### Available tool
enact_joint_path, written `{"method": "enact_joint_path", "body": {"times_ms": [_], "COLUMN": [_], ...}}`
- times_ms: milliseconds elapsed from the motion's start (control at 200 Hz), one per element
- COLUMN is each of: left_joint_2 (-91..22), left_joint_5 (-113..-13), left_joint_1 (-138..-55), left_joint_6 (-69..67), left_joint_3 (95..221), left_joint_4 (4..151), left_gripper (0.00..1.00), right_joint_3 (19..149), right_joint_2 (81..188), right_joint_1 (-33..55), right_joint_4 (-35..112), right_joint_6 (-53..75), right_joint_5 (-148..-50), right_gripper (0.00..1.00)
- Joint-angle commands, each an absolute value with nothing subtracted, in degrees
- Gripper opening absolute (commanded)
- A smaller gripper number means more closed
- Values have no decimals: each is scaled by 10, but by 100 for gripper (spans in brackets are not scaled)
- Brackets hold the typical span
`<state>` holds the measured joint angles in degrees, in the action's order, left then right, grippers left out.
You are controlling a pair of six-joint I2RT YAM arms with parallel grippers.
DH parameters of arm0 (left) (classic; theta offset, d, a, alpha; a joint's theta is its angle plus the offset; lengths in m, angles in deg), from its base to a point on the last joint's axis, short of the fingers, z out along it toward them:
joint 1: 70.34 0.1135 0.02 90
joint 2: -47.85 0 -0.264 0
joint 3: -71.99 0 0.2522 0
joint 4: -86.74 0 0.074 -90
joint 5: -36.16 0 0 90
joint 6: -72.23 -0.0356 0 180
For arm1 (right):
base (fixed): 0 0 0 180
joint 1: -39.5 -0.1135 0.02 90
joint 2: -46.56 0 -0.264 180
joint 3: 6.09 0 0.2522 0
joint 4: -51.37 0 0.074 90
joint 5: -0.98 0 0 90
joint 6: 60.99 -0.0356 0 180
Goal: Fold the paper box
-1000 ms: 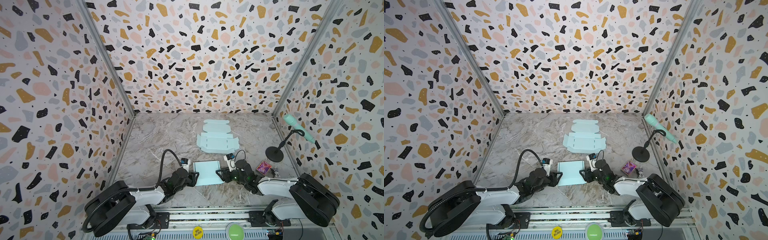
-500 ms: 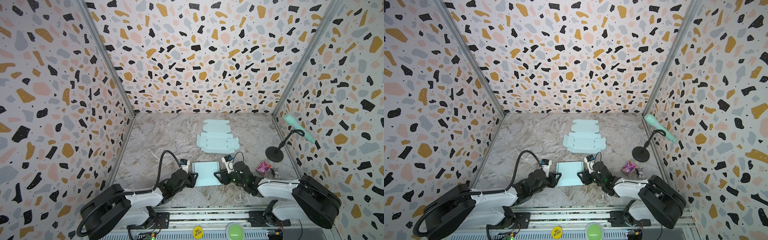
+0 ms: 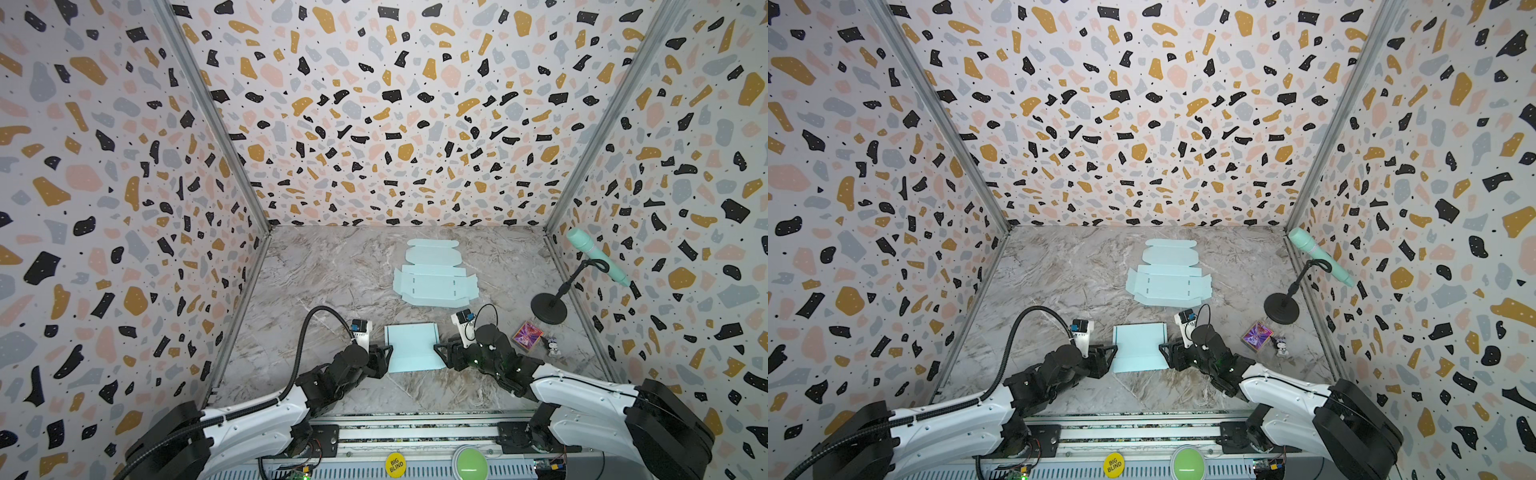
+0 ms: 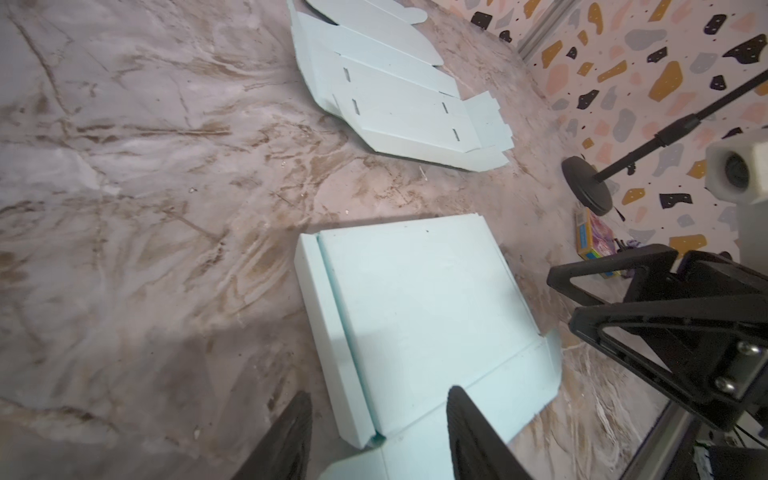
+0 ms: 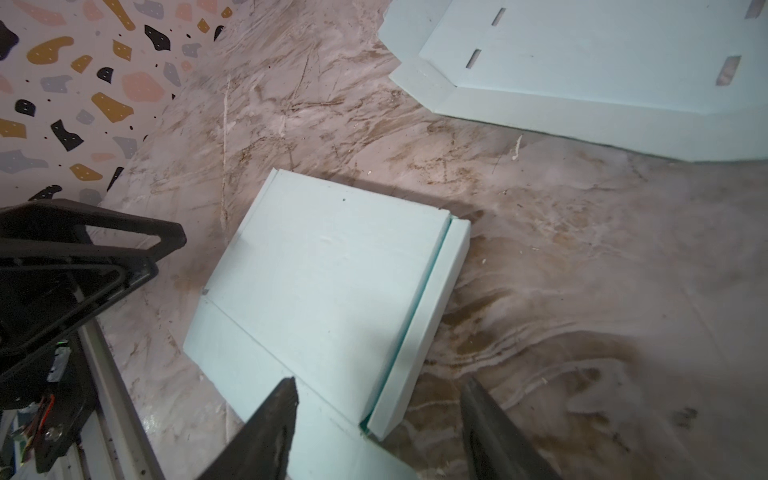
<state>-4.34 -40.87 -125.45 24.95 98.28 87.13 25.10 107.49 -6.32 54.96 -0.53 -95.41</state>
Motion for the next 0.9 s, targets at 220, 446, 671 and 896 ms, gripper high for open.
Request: {"method": "enact_joint_path", "body": {"times_ms": [220, 446, 671, 896], "left_joint_2": [-72, -114, -138, -139], "left_joint_5": [-330, -332, -332, -332], "left_joint_1": [-1360, -1364, -1368, -1374], "left_joint_6": [298, 299, 305, 313], "left_joint_3": [1019, 1025, 1023, 1011], "left_joint_4": [811, 851, 869, 878], "left_gripper": [49, 46, 45, 45], "right_joint_3": [247, 236, 236, 225], "right_joint_2": [1033, 1052, 1080, 1088], "right_joint_1": [-97, -105, -116, -129], "right_joint_4": [480, 507, 530, 544], "right_joint_6": [-25, -32, -38, -49], "right_joint_5": [-946, -952, -959, -963], "right_gripper": [62, 59, 58, 58]}}
